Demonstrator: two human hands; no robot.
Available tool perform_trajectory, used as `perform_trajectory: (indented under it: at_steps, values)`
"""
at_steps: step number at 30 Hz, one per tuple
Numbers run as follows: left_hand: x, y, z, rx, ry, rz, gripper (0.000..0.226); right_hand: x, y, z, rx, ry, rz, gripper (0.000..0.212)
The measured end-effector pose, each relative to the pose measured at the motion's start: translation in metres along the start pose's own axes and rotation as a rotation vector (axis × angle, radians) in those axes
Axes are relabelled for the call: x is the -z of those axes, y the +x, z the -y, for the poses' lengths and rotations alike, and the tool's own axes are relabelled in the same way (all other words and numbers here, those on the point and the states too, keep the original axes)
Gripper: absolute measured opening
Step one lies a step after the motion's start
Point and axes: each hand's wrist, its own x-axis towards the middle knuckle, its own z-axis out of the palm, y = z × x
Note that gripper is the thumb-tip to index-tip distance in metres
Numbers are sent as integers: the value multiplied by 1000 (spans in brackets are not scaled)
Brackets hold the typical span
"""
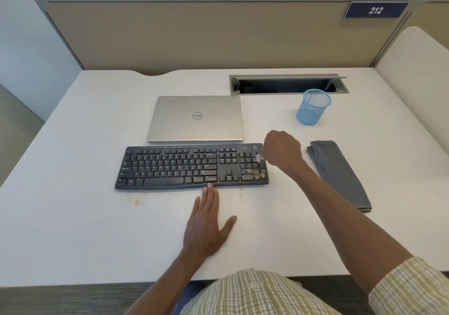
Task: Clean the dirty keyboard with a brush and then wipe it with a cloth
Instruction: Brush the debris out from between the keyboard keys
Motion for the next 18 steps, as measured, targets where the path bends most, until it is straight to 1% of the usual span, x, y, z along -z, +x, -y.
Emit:
perform_trajectory:
  at_steps: [2, 6, 7, 9, 11, 13, 14, 15, 16, 18]
  values:
    - [-1, 0, 0, 3, -8, -9, 90, 3, 0, 0, 1, -20, 29, 21]
    - [0, 0, 1, 4, 7, 2, 90, 0, 4, -4, -27, 30, -89, 7]
    - [0, 0, 0, 6, 9, 5, 91, -3, 4, -5, -24, 39, -92, 8]
    - [1, 0, 0, 6, 0, -1, 91, -5, -2, -8, -15, 30, -37, 11]
    - [0, 1, 0, 11, -2, -9, 91, -4, -6, -13, -7, -4, 1, 7]
    - [0, 0, 0, 12, 6, -11, 90, -3, -7, -20, -14, 3, -38, 9]
    - [0, 0, 0, 12, 13, -7, 90, -4, -5, -23, -16, 26, -74, 6]
    - [0, 0, 0, 11, 19, -1, 90, -6, -3, -25, -22, 60, -106, 8]
    - [0, 0, 0, 9, 21, 2, 90, -8, -1, -25, -30, 93, -128, 13]
    - [1, 0, -1, 8, 18, -3, 91, -10, -1, -22, -38, 149, -143, 20]
